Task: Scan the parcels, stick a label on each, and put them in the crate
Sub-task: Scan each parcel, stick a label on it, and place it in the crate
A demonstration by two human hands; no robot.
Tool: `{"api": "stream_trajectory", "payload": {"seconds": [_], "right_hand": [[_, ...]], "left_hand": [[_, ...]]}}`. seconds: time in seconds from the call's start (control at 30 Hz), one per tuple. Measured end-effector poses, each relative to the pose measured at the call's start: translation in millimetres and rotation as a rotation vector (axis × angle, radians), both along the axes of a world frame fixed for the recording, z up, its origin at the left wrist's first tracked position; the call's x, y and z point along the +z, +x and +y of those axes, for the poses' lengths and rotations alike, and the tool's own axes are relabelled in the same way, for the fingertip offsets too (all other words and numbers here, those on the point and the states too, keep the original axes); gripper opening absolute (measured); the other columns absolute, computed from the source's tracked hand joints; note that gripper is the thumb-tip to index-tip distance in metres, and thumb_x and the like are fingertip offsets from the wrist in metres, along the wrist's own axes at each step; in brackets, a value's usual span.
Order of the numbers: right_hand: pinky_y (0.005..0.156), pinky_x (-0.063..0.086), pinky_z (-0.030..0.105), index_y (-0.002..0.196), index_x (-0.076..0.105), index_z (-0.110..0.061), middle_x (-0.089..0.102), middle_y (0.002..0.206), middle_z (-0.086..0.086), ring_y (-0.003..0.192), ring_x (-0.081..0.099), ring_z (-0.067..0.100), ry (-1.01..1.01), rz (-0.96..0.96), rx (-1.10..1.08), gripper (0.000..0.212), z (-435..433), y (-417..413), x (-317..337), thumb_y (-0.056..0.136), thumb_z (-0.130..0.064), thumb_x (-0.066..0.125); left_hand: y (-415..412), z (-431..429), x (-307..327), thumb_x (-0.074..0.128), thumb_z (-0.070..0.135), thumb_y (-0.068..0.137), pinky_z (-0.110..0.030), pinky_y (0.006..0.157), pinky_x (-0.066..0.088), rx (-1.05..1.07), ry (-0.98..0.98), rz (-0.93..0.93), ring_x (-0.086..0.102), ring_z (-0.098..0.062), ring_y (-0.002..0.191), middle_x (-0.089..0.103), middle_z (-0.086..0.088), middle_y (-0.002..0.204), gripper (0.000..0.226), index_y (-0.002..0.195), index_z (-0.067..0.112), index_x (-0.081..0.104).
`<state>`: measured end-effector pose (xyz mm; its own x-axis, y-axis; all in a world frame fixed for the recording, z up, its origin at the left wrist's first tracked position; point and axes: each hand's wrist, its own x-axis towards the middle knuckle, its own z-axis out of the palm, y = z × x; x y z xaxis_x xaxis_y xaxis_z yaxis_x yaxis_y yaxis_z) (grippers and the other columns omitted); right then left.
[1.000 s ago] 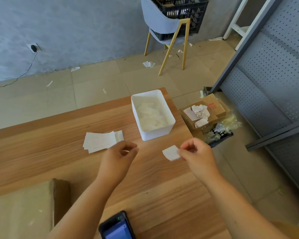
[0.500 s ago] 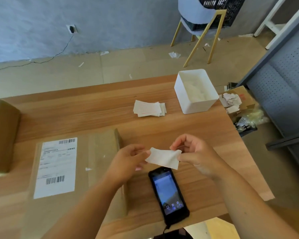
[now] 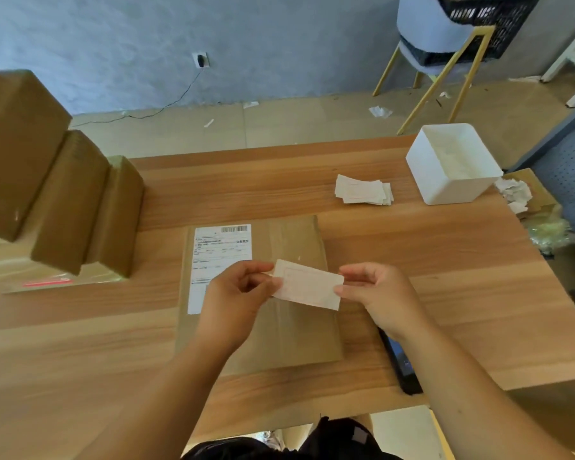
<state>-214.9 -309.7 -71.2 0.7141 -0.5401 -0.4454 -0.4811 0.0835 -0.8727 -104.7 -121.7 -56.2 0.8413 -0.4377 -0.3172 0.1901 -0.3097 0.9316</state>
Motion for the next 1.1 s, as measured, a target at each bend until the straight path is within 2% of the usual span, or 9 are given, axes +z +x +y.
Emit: {"api": "stream_trajectory", "payload": {"seconds": [0.07, 0.2, 0.3, 0.4, 0.5, 0.6, 0.73, 0.97, 1.1], "right_hand": [[0.059, 0.043, 0.008, 0.086, 0.071, -0.02, 0.071, 0.082, -0.011, 0.072, 0.064, -0.002, -0.071, 0.032, -0.018, 0.013, 17, 7, -2, 0.076, -0.014, 0.078], [0.065, 0.054, 0.026, 0.075, 0.067, -0.016, 0.069, 0.071, -0.005, 0.068, 0.065, 0.011, 0.033, -0.036, -0.041, 0.011, 45, 18, -2, 0.081, -0.009, 0.072], [0.057, 0.055, 0.024, 0.077, 0.065, -0.014, 0.069, 0.07, -0.005, 0.064, 0.065, 0.007, 0.074, -0.087, 0.002, 0.012, 65, 23, 0, 0.085, -0.005, 0.068], [0.051, 0.053, 0.022, 0.084, 0.062, -0.012, 0.067, 0.073, 0.002, 0.055, 0.063, 0.007, 0.09, -0.112, 0.02, 0.011, 87, 26, 0, 0.085, -0.001, 0.066], [0.051, 0.051, 0.024, 0.095, 0.052, -0.017, 0.066, 0.074, 0.005, 0.049, 0.061, 0.013, 0.056, -0.098, 0.061, 0.024, 105, 26, -5, 0.084, -0.003, 0.069], [0.059, 0.051, 0.031, 0.092, 0.047, -0.028, 0.066, 0.071, -0.006, 0.05, 0.061, 0.012, -0.072, -0.083, 0.149, 0.028, 115, 25, -16, 0.085, -0.011, 0.069], [0.054, 0.052, 0.027, 0.091, 0.045, -0.032, 0.063, 0.072, -0.003, 0.053, 0.059, 0.007, -0.119, -0.07, 0.215, 0.033, 125, 25, -29, 0.084, -0.011, 0.069], [0.048, 0.05, 0.023, 0.088, 0.041, -0.032, 0.062, 0.071, -0.002, 0.053, 0.059, 0.007, -0.196, -0.052, 0.207, 0.037, 130, 29, -37, 0.082, -0.011, 0.071], [0.059, 0.055, 0.035, 0.087, 0.039, -0.035, 0.063, 0.073, -0.003, 0.063, 0.059, 0.012, -0.276, -0.025, 0.197, 0.04, 132, 30, -40, 0.081, -0.013, 0.072]], "left_hand": [[0, 16, 0, 0.072, 0.01, 0.078, -0.02, 0.067, 0.049, 0.037, -0.027, 0.018, 0.066, -0.004, 0.066, 0.071, 0.005, 0.069, 0.014, 0.084, 0.022, 0.068], [3, 46, -4, 0.071, 0.015, 0.08, -0.019, 0.06, 0.049, 0.103, -0.024, 0.033, 0.063, -0.008, 0.061, 0.071, 0.001, 0.068, 0.003, 0.078, 0.018, 0.07], [2, 68, -10, 0.068, 0.016, 0.083, -0.024, 0.061, 0.047, 0.159, -0.019, 0.078, 0.06, -0.009, 0.06, 0.069, 0.0, 0.066, 0.007, 0.076, 0.017, 0.069], [-2, 87, -16, 0.066, 0.018, 0.085, -0.025, 0.062, 0.046, 0.212, 0.033, 0.076, 0.061, -0.004, 0.06, 0.069, 0.004, 0.066, 0.007, 0.077, 0.018, 0.067], [-8, 102, -23, 0.065, 0.023, 0.085, -0.027, 0.063, 0.048, 0.264, 0.102, 0.045, 0.059, 0.0, 0.058, 0.068, 0.008, 0.065, 0.007, 0.078, 0.022, 0.065], [-11, 112, -29, 0.065, 0.026, 0.085, -0.025, 0.06, 0.045, 0.3, 0.183, 0.002, 0.057, 0.001, 0.055, 0.066, 0.011, 0.064, 0.009, 0.077, 0.025, 0.063], [-13, 119, -37, 0.062, 0.027, 0.087, -0.027, 0.06, 0.045, 0.282, 0.27, -0.028, 0.061, -0.016, 0.07, 0.067, -0.001, 0.076, 0.008, 0.08, 0.023, 0.062], [-15, 121, -49, 0.064, 0.028, 0.086, -0.012, 0.053, 0.036, 0.251, 0.387, -0.131, 0.058, -0.003, 0.068, 0.062, 0.009, 0.077, 0.01, 0.089, 0.028, 0.055], [-15, 120, -54, 0.065, 0.027, 0.085, -0.01, 0.052, 0.037, 0.191, 0.428, -0.24, 0.056, -0.003, 0.068, 0.059, 0.011, 0.077, 0.016, 0.089, 0.03, 0.05]]}}
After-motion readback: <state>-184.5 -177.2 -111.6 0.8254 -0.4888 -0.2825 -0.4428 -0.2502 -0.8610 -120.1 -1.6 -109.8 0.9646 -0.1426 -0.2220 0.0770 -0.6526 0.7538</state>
